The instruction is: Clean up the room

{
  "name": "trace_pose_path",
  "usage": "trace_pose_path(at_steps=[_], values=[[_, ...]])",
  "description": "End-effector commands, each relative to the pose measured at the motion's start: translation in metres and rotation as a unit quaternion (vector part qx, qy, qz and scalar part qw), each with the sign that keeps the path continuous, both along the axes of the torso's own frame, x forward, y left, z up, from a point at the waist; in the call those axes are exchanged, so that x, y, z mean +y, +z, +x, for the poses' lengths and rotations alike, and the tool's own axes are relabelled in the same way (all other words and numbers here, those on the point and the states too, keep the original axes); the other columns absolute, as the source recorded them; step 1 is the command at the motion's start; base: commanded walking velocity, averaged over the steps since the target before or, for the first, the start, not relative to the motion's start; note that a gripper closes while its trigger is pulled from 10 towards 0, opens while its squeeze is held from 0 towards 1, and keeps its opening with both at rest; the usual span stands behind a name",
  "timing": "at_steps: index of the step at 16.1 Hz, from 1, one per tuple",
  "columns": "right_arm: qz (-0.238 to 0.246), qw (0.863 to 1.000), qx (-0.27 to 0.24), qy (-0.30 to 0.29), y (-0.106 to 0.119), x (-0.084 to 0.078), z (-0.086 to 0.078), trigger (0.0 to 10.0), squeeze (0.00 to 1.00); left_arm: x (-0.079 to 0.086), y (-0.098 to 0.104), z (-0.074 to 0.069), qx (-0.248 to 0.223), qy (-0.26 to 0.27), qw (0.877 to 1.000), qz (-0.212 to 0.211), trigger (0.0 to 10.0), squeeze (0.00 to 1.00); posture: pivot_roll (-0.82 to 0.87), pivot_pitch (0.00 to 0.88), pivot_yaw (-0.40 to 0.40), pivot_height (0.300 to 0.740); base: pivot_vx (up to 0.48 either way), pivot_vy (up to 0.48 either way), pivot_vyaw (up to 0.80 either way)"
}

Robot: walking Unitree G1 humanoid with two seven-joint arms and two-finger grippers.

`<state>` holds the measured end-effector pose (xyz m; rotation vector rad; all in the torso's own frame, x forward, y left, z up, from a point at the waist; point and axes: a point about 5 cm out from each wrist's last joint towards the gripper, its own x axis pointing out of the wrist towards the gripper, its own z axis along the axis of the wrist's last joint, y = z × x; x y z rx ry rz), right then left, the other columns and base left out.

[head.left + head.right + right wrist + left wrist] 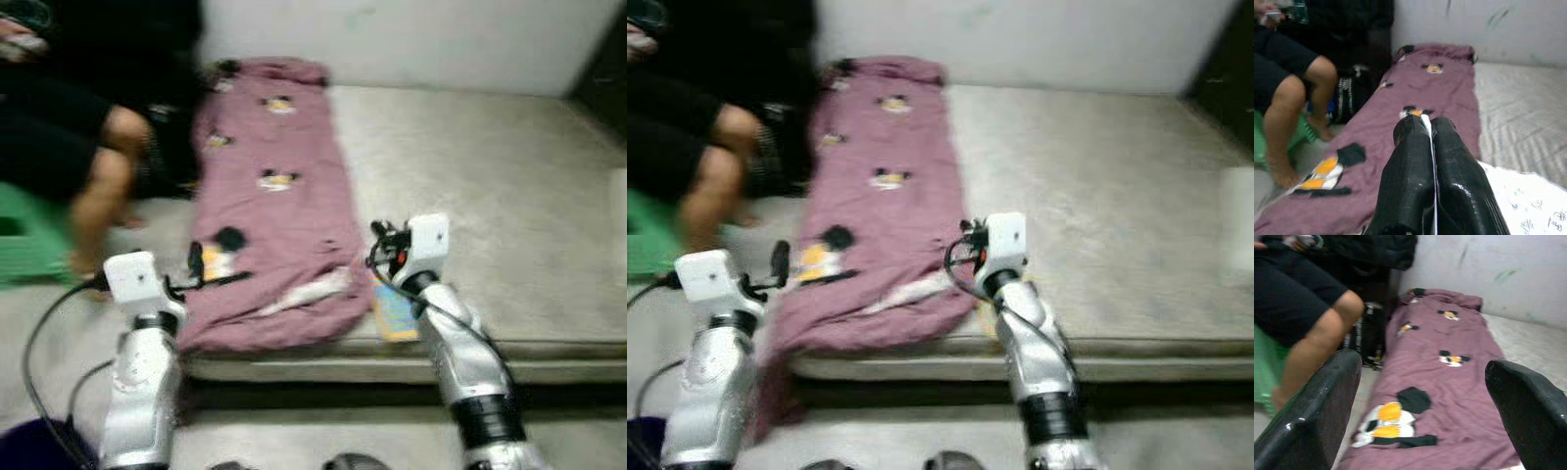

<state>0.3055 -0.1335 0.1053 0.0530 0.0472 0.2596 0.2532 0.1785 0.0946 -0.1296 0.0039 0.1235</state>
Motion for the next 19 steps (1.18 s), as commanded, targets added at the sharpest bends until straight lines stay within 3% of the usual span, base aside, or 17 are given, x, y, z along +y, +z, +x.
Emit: trace_pose_path(at_steps=[1, 5, 10, 19], values=[[0.002, 1.000, 0.002, -0.002, -0.0002, -0.0015, 0.0008, 10.0, 0.00, 0.0023, 0.0017, 0.0005, -0.002, 0.001, 1.000, 0.006, 10.0, 0.00, -0.04, 0.000, -0.056, 0.740, 0.000, 0.337, 0.00], [0.000, 1.000, 0.000, -0.002, 0.0004, -0.0009, 0.0022, 10.0, 0.00, 0.0028, 0.0017, 0.0027, -0.002, 0.000, 1.000, 0.005, 10.0, 0.00, -0.05, 0.000, -0.054, 0.740, 0.000, 0.413, 0.00], [0.000, 1.000, -0.004, 0.000, 0.0014, 0.0002, 0.0031, 10.0, 0.00, 0.0038, 0.0023, 0.0039, -0.003, 0.003, 1.000, 0.009, 10.0, 0.00, -0.05, 0.000, -0.051, 0.740, 0.000, 0.000, 0.00], [-0.015, 1.000, -0.015, 0.015, 0.0031, 0.0045, 0.0052, 10.0, 0.00, 0.0061, 0.0047, 0.0058, -0.008, 0.018, 1.000, 0.018, 10.0, 0.00, -0.03, 0.000, -0.050, 0.740, 0.000, 0.000, 0.80]])
